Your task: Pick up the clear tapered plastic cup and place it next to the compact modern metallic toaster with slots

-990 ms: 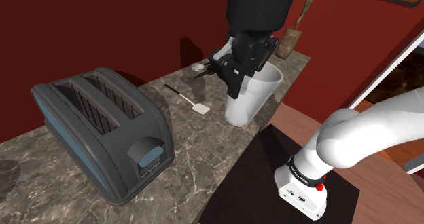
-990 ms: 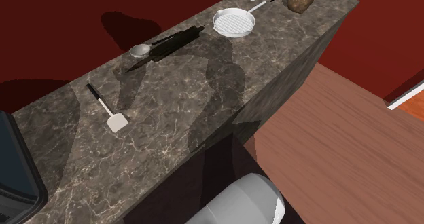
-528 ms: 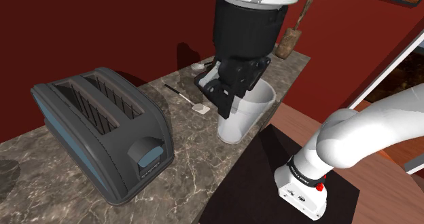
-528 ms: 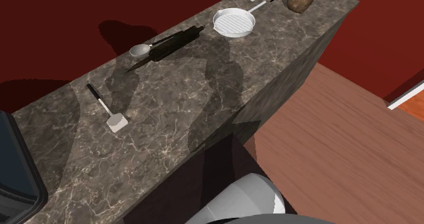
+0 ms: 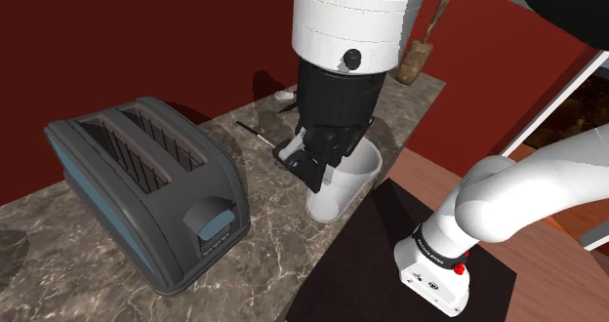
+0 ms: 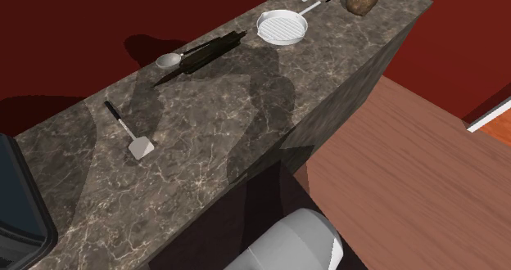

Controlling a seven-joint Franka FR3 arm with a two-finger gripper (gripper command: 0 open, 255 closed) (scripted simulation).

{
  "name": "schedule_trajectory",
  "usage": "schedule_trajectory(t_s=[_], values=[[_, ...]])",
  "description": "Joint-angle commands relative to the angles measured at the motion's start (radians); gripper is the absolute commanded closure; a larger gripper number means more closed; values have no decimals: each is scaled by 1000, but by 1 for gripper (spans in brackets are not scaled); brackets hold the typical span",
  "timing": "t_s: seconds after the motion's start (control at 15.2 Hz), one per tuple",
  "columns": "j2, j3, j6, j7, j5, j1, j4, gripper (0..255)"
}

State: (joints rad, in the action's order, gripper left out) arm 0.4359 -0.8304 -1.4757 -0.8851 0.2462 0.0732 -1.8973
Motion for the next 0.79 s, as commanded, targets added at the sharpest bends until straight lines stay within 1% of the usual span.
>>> schedule_trajectory(t_s=[0.0,0.73], values=[[11,1,-27,6,7,5,-36,255],[26,-26,-170,12,30,17,-190,255]])
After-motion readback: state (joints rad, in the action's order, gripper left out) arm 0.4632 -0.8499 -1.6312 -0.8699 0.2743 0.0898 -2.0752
